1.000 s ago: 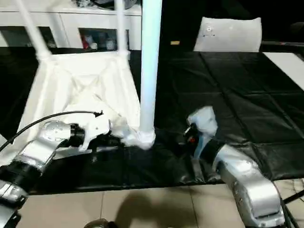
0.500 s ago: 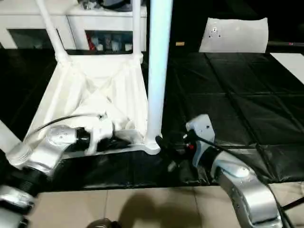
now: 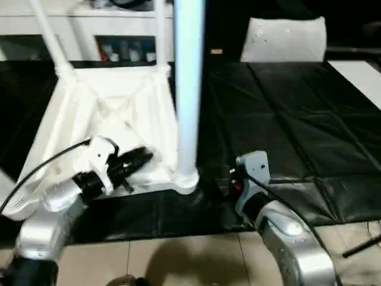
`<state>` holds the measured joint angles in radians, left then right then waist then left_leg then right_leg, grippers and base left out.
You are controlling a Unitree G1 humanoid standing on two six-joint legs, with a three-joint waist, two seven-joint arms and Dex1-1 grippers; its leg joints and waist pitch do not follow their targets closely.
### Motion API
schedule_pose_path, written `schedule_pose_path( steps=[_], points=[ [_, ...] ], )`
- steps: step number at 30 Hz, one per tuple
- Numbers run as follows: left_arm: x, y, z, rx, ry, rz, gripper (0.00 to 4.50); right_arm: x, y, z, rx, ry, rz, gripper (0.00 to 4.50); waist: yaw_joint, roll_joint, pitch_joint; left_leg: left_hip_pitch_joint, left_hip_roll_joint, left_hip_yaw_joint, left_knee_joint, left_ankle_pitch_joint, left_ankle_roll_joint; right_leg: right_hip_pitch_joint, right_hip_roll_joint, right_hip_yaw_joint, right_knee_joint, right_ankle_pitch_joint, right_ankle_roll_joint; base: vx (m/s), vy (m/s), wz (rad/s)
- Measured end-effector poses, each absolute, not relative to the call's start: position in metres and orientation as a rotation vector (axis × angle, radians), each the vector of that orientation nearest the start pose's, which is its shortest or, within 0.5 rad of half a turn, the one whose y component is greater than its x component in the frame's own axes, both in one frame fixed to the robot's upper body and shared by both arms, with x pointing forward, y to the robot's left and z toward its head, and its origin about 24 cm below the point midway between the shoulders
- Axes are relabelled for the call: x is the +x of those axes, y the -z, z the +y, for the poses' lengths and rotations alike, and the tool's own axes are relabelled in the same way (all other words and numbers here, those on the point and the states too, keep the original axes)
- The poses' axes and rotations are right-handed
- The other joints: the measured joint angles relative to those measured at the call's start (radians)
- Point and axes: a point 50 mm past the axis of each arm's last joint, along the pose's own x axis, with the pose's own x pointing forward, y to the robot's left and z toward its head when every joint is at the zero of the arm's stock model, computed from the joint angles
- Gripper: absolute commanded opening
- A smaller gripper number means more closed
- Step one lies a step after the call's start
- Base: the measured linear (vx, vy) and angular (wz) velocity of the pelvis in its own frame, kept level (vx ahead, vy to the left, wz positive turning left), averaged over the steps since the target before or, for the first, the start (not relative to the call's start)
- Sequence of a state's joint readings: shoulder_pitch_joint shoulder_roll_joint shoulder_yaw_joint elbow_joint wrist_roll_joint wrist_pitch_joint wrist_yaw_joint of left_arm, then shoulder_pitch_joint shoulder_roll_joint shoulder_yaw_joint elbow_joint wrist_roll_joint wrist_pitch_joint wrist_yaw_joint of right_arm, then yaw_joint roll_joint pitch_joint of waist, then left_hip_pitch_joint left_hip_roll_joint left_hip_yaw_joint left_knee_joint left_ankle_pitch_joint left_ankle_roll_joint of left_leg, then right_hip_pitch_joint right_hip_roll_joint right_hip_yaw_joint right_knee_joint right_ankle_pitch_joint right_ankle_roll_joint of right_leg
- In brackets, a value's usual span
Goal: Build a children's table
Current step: Rotate leg to tighten
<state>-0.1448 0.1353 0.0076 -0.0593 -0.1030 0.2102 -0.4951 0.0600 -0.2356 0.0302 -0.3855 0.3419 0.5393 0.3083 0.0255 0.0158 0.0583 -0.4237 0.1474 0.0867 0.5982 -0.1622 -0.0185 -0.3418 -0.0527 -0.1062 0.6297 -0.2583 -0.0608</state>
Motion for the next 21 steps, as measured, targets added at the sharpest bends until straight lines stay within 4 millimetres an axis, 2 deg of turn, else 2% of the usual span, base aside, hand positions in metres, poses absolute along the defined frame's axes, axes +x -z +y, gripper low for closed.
schedule_pose_path(
  steps=[1,2,3,4,5,6,7,8,9,10,13,16,21],
  points=[
    [0.274,-0.074,0.142,0.021,0.487,0.022,1.10,0.230,-0.070,-0.150,0.118,-0.442,0.222,4.50,-0.005,-0.001,0.001,0.000,-0.008,-0.024,0.000,0.003,-0.004,0.001,0.010,0.004,0.024,-0.026,-0.044,-0.012,-0.104,0.66],
    [0.274,-0.075,0.141,0.019,0.466,0.025,1.10,0.231,-0.070,-0.150,0.116,-0.436,0.222,4.50,-0.007,-0.011,0.000,0.000,-0.028,-0.050,-0.002,0.007,-0.011,0.001,0.014,0.015,0.045,-0.044,-0.057,-0.001,-0.166,0.69],
    [0.273,-0.075,0.141,0.020,0.450,0.031,1.10,0.231,-0.070,-0.151,0.120,-0.429,0.220,4.50,-0.006,-0.021,-0.002,0.003,-0.028,-0.047,-0.004,0.007,-0.013,0.000,0.015,0.027,0.056,-0.051,-0.029,-0.001,-0.166,0.69],
    [0.272,-0.073,0.142,0.022,0.432,0.043,1.10,0.232,-0.071,-0.151,0.123,-0.422,0.216,4.50,0.003,-0.034,-0.006,0.005,-0.020,-0.032,-0.002,0.003,-0.013,0.002,0.016,0.031,0.051,-0.047,0.011,-0.022,-0.183,0.37],
    [0.271,-0.072,0.140,0.033,0.419,0.063,1.10,0.233,-0.072,-0.154,0.123,-0.401,0.209,4.50,0.023,-0.032,-0.004,0.007,-0.007,-0.007,0.021,-0.020,0.004,-0.001,0.016,0.029,0.051,-0.046,0.034,-0.002,-0.140,-0.03],
    [0.271,-0.070,0.138,0.045,0.410,0.091,1.10,0.233,-0.071,-0.157,0.118,-0.385,0.215,4.50,0.036,-0.032,-0.003,0.005,-0.001,0.005,0.034,-0.024,0.011,0.000,0.016,0.032,0.053,-0.045,0.035,-0.002,-0.140,-0.03],
    [0.271,-0.069,0.134,0.055,0.413,0.109,1.10,0.233,-0.070,-0.159,0.108,-0.377,0.218,4.50,0.045,-0.024,-0.008,0.015,0.001,0.012,0.026,-0.022,0.010,-0.007,0.017,0.032,0.053,-0.044,0.037,0.015,-0.099,-0.01],
    [0.271,-0.071,0.131,0.066,0.422,0.109,1.10,0.233,-0.069,-0.161,0.091,-0.368,0.219,4.50,0.051,-0.019,-0.008,0.026,0.009,0.030,0.000,-0.004,-0.022,-0.013,0.018,0.034,0.052,-0.040,0.037,-0.013,-0.061,0.05],
    [0.271,-0.073,0.130,0.071,0.430,0.103,1.10,0.234,-0.069,-0.162,0.078,-0.365,0.215,4.50,0.055,-0.018,-0.008,0.026,0.015,0.038,-0.008,0.004,-0.035,-0.016,0.019,0.033,0.050,-0.037,0.036,-0.013,-0.061,0.05],
    [0.271,-0.073,0.130,0.075,0.434,0.100,1.10,0.234,-0.068,-0.162,0.074,-0.362,0.212,4.50,0.058,-0.013,-0.011,0.024,0.019,0.041,-0.008,0.005,-0.035,-0.019,0.022,0.034,0.049,-0.035,0.036,0.000,0.000,0.00],
    [0.270,-0.072,0.131,0.088,0.458,0.106,1.10,0.235,-0.069,-0.162,0.045,-0.361,0.200,4.50,0.062,-0.015,-0.011,0.020,0.029,0.042,-0.008,0.005,-0.035,-0.021,0.031,0.034,0.030,-0.018,0.031,0.000,0.000,0.00],
    [0.267,-0.072,0.127,0.072,0.557,0.109,1.29,0.237,-0.070,-0.162,0.032,-0.372,0.191,4.50,0.060,-0.014,-0.011,0.020,0.028,0.048,-0.008,0.003,-0.032,-0.019,0.029,0.037,0.018,-0.008,0.032,0.000,0.000,0.00],
    [0.269,-0.072,0.122,0.153,0.793,0.152,1.66,0.236,-0.067,-0.161,0.001,-0.441,0.219,4.50,0.059,-0.015,-0.010,0.023,0.027,0.061,-0.007,0.003,-0.026,-0.019,0.025,0.046,0.015,0.000,0.037,0.000,0.000,0.00]
  ],
)
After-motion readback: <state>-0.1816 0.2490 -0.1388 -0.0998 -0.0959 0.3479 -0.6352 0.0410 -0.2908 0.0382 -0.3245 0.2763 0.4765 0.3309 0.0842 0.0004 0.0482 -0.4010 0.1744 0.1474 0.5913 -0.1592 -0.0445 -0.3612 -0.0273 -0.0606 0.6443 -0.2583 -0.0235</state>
